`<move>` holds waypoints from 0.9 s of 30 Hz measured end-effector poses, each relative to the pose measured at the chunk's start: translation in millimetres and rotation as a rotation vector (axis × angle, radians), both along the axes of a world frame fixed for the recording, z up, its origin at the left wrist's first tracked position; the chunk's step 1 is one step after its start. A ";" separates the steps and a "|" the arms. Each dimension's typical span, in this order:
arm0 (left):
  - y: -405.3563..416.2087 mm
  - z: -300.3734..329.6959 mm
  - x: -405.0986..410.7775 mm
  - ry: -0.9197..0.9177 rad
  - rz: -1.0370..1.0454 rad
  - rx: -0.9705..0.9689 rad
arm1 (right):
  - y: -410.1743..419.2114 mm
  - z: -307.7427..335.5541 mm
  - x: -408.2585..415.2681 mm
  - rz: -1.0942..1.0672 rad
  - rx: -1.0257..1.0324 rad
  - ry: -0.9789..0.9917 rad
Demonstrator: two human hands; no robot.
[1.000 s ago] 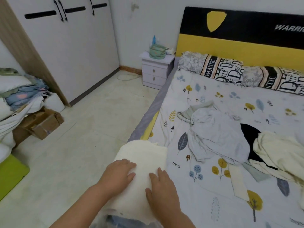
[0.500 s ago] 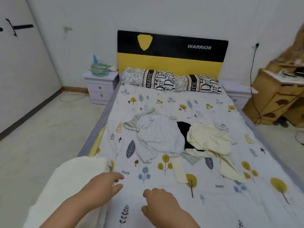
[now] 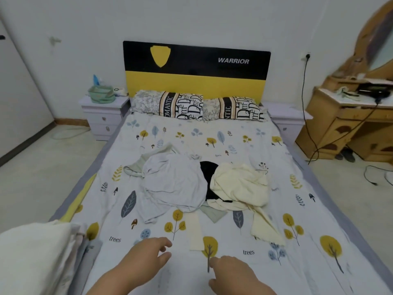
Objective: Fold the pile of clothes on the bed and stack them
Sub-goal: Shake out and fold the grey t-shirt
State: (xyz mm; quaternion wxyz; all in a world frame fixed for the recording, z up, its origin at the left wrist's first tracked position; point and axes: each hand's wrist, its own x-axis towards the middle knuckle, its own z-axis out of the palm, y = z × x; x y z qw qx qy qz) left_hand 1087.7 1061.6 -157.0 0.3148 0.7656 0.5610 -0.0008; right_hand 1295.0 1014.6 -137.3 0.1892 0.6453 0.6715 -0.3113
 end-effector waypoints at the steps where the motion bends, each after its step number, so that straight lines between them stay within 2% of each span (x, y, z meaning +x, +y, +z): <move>1: 2.8 -6.2 7.8 -0.003 0.016 -0.007 | 7.1 -6.4 10.1 0.009 0.002 -0.011; 8: 38.1 -56.2 32.9 0.085 0.126 -0.052 | 73.8 -50.7 50.4 0.073 0.134 -0.048; 13: 86.9 -105.6 30.6 0.174 0.141 -0.031 | 126.0 -96.4 57.1 0.064 0.146 -0.058; 21: 177.3 -208.3 8.4 0.405 0.135 -0.003 | 213.2 -210.0 28.3 0.019 0.227 -0.077; 27: 252.6 -270.2 -16.8 0.457 0.200 0.051 | 279.0 -291.8 7.1 -0.012 0.358 -0.105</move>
